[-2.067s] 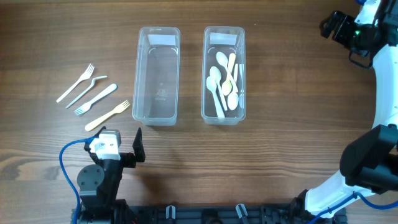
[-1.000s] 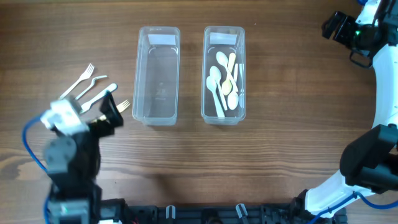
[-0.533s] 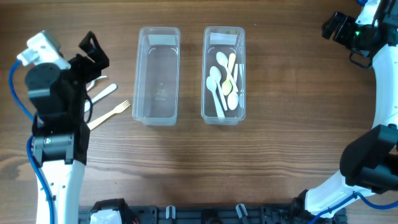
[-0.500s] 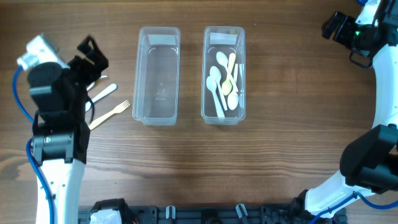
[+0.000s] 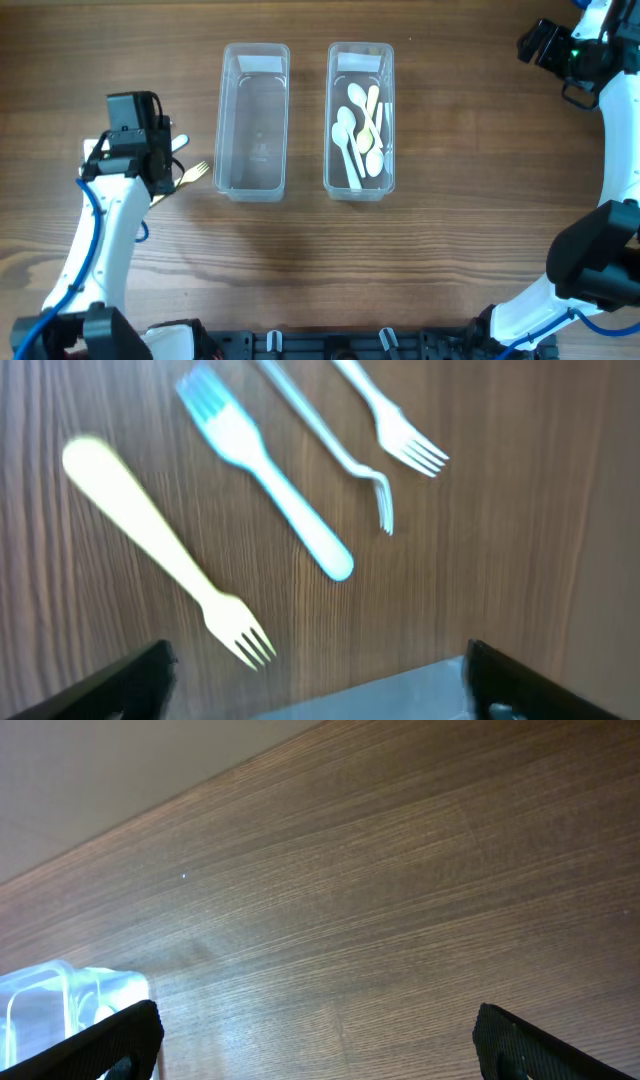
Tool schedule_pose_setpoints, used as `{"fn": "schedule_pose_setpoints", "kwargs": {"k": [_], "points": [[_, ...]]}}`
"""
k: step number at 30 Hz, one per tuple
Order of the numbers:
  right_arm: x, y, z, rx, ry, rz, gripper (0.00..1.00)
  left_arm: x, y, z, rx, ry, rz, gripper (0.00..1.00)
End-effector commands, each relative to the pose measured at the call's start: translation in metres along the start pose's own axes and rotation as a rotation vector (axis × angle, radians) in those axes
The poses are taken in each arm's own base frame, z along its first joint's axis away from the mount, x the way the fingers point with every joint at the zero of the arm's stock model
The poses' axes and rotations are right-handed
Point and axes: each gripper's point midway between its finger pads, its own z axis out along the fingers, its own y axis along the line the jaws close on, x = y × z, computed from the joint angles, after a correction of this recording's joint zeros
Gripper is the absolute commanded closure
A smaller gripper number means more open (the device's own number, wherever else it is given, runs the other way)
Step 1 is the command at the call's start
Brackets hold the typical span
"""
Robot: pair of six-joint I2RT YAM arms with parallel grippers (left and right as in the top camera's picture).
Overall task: Pack container
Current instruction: 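Reach the left gripper to the forks and grasp the cream fork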
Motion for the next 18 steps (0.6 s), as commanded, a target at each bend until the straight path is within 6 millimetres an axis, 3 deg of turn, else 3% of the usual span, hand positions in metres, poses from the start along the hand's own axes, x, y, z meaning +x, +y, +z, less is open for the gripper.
{"fn": "schedule_pose_setpoints", "kwargs": {"k": [1, 7, 18], "points": [[-0.004, 0.0, -0.005, 0.008, -0.017, -0.014, 0.0, 0.016, 0.01, 0.018, -0.069, 0.07, -0.247, 0.01], [-0.004, 0.0, -0.005, 0.008, -0.017, -0.014, 0.0, 0.044, 0.031, 0.046, -0.194, 0.185, -0.251, 0.0], [-0.004, 0.0, -0.005, 0.008, -0.017, -0.014, 0.0, 0.032, 0.063, 0.074, -0.335, 0.174, -0.305, 0.01]]}}
